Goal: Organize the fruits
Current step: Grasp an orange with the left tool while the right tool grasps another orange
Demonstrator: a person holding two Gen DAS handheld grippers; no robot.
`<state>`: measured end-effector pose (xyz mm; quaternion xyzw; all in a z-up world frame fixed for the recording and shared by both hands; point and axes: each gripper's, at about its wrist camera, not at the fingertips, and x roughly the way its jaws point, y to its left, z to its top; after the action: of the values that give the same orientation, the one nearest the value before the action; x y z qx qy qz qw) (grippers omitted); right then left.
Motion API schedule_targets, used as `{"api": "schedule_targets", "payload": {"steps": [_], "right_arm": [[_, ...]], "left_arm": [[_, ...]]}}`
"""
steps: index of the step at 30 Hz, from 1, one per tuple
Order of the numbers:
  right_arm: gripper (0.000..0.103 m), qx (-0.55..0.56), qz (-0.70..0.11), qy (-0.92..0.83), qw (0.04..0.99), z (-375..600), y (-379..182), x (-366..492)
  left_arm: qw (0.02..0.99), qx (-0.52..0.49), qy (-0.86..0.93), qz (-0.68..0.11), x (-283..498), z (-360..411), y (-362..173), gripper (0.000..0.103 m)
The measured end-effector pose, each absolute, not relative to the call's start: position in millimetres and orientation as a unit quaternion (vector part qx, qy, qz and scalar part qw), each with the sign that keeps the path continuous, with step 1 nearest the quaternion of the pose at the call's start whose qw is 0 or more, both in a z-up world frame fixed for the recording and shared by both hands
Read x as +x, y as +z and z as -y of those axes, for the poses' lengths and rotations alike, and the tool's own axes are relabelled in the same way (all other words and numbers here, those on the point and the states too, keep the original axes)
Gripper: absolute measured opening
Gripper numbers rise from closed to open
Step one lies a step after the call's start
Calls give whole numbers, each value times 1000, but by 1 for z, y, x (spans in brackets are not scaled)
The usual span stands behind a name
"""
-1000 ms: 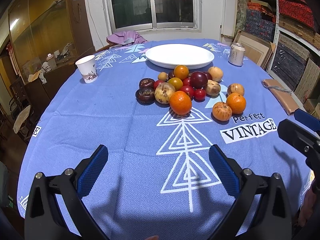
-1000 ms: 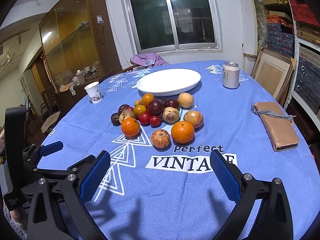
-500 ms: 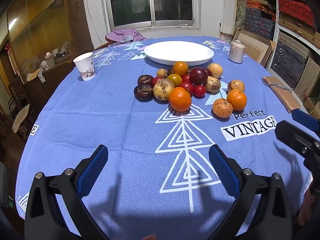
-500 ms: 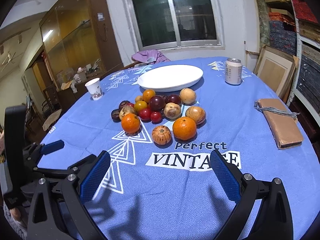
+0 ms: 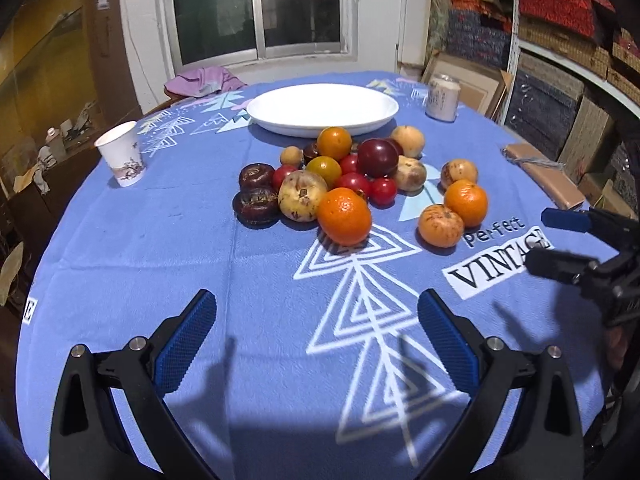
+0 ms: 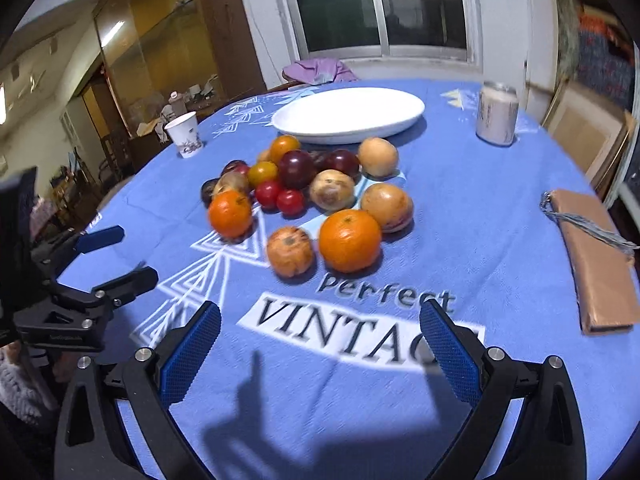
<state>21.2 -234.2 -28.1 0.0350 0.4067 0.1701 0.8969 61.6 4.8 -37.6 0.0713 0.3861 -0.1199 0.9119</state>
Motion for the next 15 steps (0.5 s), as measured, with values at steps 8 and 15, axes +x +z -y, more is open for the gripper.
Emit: {"api": "schedule_targets", "payload": {"steps": [8,15], "right_arm": [[96,25,-403,184,896,240,-35,57],[73,6,-427,198,882,227,-46,82]], "left_arm": [[887,86,-154,-427,108,14,-53,99],[871,61,-192,-448,141,23,-57,99]]}}
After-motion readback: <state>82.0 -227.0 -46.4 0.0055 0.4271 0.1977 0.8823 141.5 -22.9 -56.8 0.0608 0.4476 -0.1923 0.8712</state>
